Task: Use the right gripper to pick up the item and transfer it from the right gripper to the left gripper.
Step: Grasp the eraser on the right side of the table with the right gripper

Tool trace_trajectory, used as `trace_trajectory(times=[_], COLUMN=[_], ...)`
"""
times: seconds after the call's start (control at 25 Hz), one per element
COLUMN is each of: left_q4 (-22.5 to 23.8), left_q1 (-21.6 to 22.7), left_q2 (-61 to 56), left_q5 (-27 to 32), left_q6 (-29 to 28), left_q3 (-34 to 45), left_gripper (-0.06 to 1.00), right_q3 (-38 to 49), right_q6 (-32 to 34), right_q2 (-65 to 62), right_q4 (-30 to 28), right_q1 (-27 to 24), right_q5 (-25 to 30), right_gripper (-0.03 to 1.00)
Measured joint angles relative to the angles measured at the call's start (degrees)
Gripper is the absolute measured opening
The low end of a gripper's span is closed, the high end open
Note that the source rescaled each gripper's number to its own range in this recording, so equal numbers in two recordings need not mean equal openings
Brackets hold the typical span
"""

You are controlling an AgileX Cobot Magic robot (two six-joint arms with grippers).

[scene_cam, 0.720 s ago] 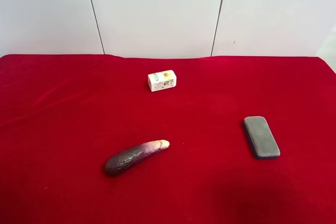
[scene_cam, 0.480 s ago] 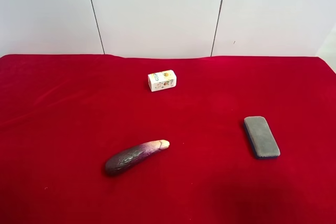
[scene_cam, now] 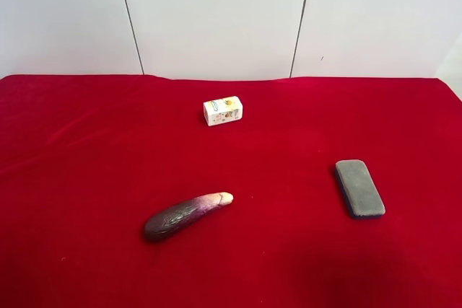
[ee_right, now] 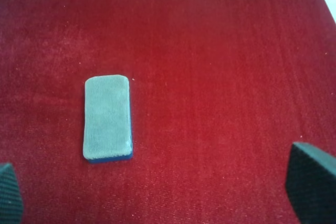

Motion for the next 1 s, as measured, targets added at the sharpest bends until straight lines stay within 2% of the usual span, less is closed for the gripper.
trace_trajectory(times=[0.8,1.0], left_q4=[0.0,0.0], left_q1=[0.0,0.0], left_q2=[0.0,0.0], left_q5=[0.0,0.0], left_q6=[0.0,0.0], left_q3=[0.0,0.0], left_gripper=[1.0,1.0], right_q3=[0.0,0.02], right_q6=[0.89,0.89], right_q2=[0.12,5.81], right_q4=[0.4,1.66], right_q1=[0.0,0.0], right_q5=[0.0,0.0], right_gripper=[1.0,1.0])
